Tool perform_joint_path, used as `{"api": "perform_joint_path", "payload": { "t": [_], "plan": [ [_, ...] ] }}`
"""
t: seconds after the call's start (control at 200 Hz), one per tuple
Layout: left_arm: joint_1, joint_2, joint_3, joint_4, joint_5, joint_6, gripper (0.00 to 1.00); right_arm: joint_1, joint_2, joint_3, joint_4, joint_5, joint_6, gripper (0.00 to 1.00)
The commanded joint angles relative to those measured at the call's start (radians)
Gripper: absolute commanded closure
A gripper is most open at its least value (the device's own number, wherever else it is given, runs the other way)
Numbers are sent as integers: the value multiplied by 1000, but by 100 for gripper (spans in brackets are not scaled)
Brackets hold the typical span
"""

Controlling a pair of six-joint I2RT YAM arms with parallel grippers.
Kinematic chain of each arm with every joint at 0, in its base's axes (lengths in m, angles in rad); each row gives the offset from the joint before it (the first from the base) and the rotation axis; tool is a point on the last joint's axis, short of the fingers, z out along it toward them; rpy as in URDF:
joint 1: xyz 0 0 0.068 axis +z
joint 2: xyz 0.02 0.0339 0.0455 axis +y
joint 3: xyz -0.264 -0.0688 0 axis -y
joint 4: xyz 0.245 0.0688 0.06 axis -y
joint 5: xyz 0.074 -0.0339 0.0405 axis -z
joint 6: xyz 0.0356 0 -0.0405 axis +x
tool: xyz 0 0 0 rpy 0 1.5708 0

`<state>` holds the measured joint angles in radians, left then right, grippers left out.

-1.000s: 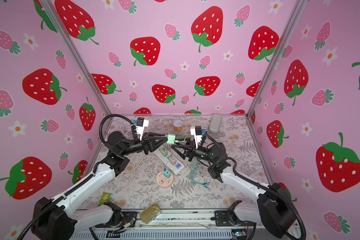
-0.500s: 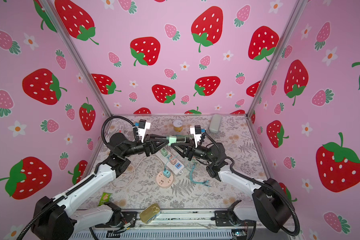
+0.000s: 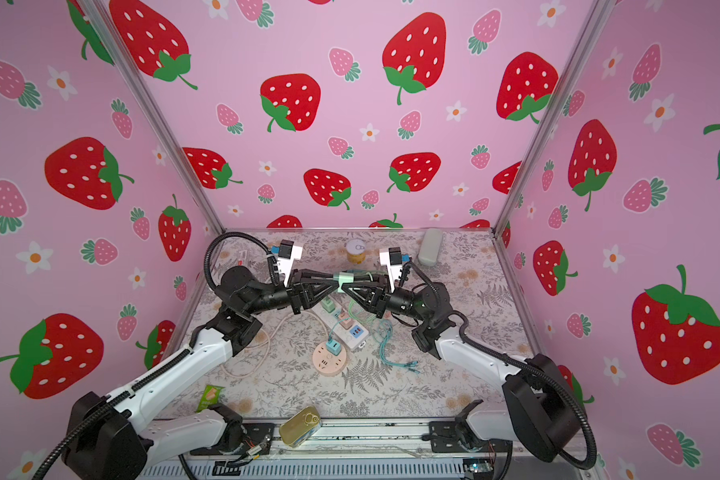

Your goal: Insert the plug

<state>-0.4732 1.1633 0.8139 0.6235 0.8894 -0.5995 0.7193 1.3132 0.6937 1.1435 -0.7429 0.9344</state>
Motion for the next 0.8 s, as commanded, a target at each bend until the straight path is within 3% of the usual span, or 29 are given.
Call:
{"api": "perform_joint_path", "payload": {
  "t": [0.0, 0.205, 0.34, 0.455, 0.795],
  "plan": [
    [-12, 3, 10, -60, -27, 40, 99, 5, -37, 44, -23, 10, -35, 84],
    [-12, -24, 32, -157, -53, 69, 85, 4, -109, 74, -238, 43, -169, 90],
    [-12, -34, 37, -200, -55, 73, 65, 3, -152, 95, -365, 71, -245, 92],
    [-11, -51, 27, -209, -63, 72, 54, 3, -180, 111, -449, 85, -294, 93],
    [-8, -145, -5, -331, -60, 115, 46, 3, -248, 187, -798, 141, -448, 97]
  ]
}}
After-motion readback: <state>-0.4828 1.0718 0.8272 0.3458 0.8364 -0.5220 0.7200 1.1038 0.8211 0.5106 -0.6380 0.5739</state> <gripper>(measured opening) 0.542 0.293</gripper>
